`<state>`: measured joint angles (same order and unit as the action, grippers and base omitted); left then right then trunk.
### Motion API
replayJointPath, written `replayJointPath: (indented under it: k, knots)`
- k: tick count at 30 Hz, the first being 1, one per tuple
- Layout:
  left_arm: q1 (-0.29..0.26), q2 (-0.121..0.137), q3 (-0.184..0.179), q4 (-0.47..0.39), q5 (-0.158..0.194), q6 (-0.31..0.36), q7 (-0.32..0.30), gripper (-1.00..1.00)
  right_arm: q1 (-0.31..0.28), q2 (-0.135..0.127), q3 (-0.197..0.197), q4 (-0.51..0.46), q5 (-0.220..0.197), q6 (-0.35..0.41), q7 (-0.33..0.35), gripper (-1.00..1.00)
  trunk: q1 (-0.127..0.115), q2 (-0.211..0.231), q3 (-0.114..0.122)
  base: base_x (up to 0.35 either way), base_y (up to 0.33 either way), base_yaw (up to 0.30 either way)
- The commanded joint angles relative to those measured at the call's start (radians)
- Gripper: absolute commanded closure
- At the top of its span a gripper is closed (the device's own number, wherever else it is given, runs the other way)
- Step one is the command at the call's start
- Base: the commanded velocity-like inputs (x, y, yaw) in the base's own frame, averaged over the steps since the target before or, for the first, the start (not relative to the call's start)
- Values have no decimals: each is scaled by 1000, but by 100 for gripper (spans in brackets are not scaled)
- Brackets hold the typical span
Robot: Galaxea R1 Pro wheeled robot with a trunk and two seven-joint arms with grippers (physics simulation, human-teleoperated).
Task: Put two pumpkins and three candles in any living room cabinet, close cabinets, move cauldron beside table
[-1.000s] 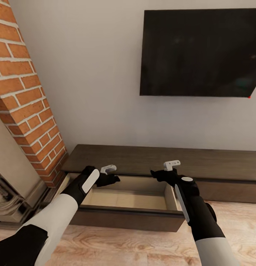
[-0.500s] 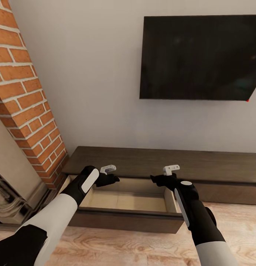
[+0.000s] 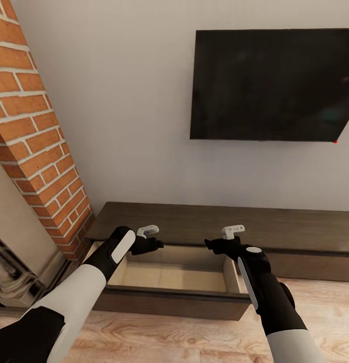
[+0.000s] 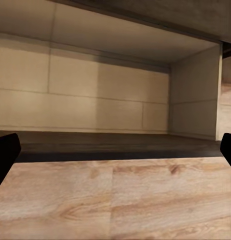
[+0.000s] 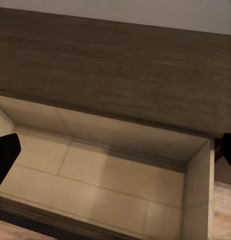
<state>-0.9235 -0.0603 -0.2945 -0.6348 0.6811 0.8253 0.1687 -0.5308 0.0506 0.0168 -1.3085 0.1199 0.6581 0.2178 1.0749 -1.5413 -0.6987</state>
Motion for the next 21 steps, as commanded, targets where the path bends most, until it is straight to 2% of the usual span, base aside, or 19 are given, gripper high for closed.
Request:
replayJointPath:
  k: [1,21]
  knots:
    - [0,0,0,1,0,0,0,-100,0,0,0,0,0,0,0,-100,-4,7,3,0,0,0]
    - [0,5,0,13,-2,-1,0,-100,0,-1,0,8,-3,0,0,-100,-81,147,66,0,0,0]
